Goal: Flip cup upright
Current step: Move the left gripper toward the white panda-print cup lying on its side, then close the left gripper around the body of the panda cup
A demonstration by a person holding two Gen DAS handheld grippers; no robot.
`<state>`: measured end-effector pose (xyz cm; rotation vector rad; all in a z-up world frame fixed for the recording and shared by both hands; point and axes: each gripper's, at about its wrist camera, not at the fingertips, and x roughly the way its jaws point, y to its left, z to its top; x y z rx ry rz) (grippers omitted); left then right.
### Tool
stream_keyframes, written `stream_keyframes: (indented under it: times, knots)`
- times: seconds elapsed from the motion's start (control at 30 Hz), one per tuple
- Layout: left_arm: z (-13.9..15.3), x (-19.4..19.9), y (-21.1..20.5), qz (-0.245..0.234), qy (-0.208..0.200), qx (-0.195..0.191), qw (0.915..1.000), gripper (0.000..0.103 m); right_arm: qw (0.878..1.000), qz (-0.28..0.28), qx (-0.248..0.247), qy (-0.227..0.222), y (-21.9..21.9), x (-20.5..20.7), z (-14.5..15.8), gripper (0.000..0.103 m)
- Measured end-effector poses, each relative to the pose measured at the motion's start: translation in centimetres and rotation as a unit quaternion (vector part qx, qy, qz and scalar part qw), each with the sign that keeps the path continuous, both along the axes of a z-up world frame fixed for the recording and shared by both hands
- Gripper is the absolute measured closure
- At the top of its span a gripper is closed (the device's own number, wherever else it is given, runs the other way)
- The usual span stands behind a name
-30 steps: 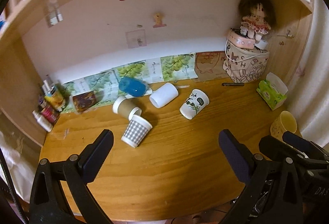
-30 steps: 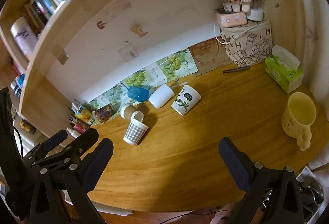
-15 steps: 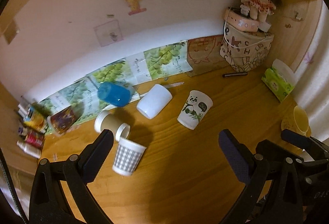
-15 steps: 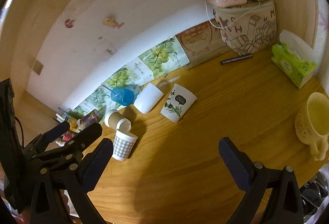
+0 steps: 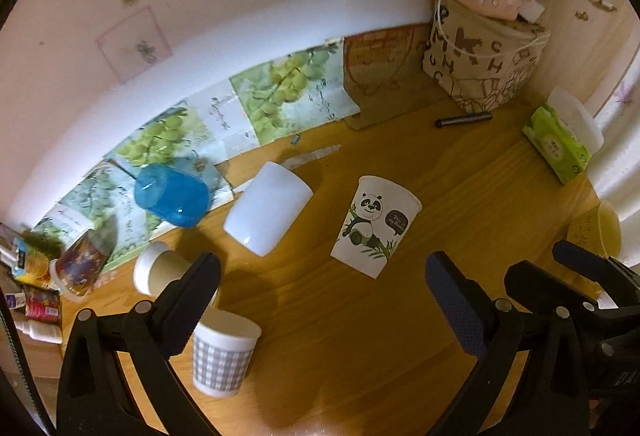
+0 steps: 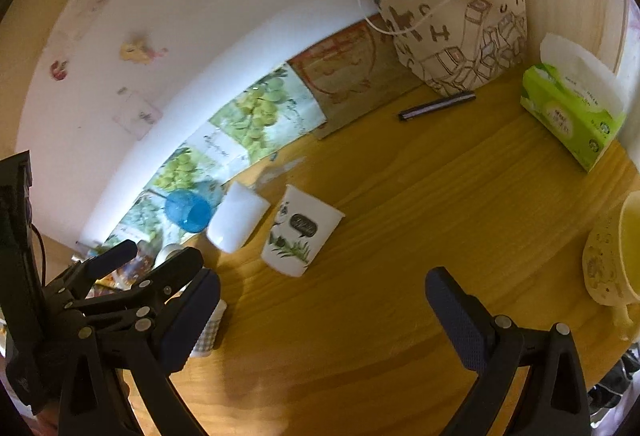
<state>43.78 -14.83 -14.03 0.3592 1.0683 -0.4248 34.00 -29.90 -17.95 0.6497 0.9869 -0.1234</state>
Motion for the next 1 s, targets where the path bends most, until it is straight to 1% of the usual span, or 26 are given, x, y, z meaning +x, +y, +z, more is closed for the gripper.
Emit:
stream_keyframes:
  times: [0.27,0.4,0.5,0.63,0.77,1.0]
  knots:
    - [-3.6,2.7,-2.0,-0.005,0.037,0.019,0.9991,0.001,1.0,-0.013,0.01,0.025,-1.6,2.2,-3.3,0.0]
    - [-5.3,3.5,-2.8,-0.004,0.06,0.024,0.9979,0.001,0.999,-0.02,0.013,0.039,-2.3,3.0,-4.8,0.0]
    - [-6.3,4.0,-3.3,-0.003,0.068,0.029,0.9972,0.001,0.998,-0.027,0.019,0.051,-2.7,3.4,-5.8,0.0]
    - [-7.5,4.4,-3.9,-0.011,0.089,0.042,0.9951,0.001,0.997,-0.032,0.017,0.065,-3.0,3.5,-6.7,0.0]
    - [-8.6,4.7,-4.2,-0.01,0.096,0.046,0.9943,0.001,0.997,-0.031,0.016,0.076,-3.1,3.4,-7.4,0.0]
    - [-10.0,5.2,-4.8,-0.014,0.108,0.051,0.9927,0.001,0.995,-0.033,0.014,0.09,-3.2,3.0,-7.8,0.0]
